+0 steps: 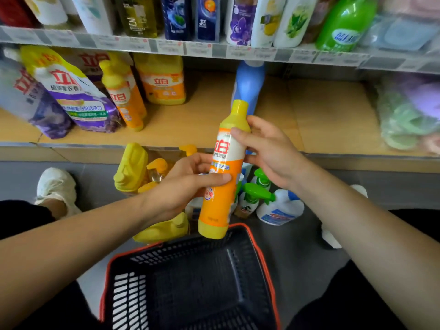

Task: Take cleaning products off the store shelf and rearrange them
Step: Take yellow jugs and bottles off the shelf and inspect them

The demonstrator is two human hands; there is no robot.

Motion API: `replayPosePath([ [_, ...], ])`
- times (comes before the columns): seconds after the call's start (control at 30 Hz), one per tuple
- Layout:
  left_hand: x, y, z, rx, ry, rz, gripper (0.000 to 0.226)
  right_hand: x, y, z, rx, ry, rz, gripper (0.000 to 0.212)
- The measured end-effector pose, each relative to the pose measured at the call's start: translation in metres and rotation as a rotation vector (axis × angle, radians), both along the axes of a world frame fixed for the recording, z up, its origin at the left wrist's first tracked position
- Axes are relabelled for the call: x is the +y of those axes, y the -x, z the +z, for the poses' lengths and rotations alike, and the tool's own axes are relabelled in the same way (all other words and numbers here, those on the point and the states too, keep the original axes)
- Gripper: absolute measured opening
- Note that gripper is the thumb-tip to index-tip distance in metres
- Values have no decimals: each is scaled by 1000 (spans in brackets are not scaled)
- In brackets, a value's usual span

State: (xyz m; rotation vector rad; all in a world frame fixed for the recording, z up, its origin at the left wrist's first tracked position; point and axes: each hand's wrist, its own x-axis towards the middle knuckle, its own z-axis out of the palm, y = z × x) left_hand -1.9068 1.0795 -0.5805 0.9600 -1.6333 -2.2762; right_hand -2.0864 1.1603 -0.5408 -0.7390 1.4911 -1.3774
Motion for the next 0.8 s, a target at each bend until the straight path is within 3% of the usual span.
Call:
replayPosePath([
  [0.13,5,9,6,49,30,-24,58,-4,8,6,9,49,-76,35],
  [0.27,11,11,2,-83,464,2,69,-9,13,10,3,60,-198,35],
  [0.37,10,10,1,-134,573,-31,77,-10,14,12,22,62,-232,46],
  [0.47,5,8,1,-120,494,4,78,-9,14,10,31,63,-198,45],
  [0.6,3,5,2,-29,206,-4,65,-7,19,8,-89,106,-96,26],
  [0.7,5,4,4,82,-2,-12,52,-5,25,10,-131,150,-6,31],
  [0.8,3,2,7,60,119,-47,44,-3,26,11,-56,164,-62,41],
])
